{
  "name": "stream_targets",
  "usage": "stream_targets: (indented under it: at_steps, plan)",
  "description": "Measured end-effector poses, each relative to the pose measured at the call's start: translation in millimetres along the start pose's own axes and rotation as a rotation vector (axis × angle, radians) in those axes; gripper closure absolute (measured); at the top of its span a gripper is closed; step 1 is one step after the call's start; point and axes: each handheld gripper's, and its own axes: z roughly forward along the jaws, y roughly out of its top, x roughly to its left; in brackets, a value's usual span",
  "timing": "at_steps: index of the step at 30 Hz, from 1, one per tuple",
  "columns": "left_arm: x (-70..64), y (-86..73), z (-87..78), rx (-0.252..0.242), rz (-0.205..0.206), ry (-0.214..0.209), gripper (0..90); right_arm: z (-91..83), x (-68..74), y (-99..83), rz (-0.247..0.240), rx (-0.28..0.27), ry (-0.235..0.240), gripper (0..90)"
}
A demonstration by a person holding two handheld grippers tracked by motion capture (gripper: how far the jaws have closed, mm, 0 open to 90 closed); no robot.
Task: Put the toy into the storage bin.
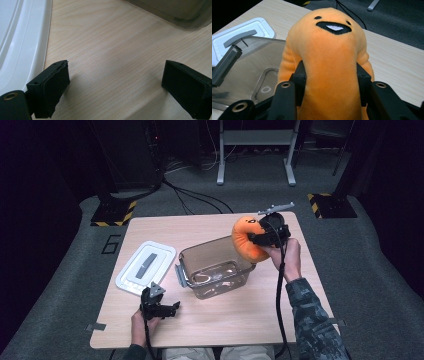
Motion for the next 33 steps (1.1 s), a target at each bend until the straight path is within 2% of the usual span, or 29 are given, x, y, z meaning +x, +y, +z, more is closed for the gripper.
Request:
stream_targets:
  at_steps: [1,3,12,19,23,24,26,33]
  plan:
    - [0.3,0.0,-0.2,0.003,0.004,-0.001,7.2,1.1,-0.1,0.3,-0.012,-0.001,0.001,57.2]
    - [0.1,0.0,0.0,0.001,0.001,0.0,7.2,3.6,2.4,1.2,0.0,0.004,0.005,57.1]
    - [0.2,-0.1,0.0,0.001,0.005,0.002,7.2,15.8,10.5,4.8,-0.017,0.02,0.026,57.1]
    - [0.3,0.0,-0.1,0.003,0.006,0.002,7.2,24.2,19.5,7.5,0.002,0.038,0.041,56.7]
    - [0.0,-0.1,0.1,-0.001,0.002,0.003,7.2,29.8,24.7,8.6,-0.006,0.053,0.044,56.6]
    - [0.3,0.0,-0.2,0.004,0.007,0.002,7.2,30.6,26.8,8.8,0.004,0.062,0.045,56.6]
    - [0.5,0.0,-0.4,0.006,0.009,-0.001,7.2,33.3,28.2,9.0,-0.011,0.065,0.046,56.5]
    - [0.4,0.0,-0.4,0.005,0.008,-0.001,7.2,41.1,37.0,8.8,-0.004,0.081,0.054,56.3]
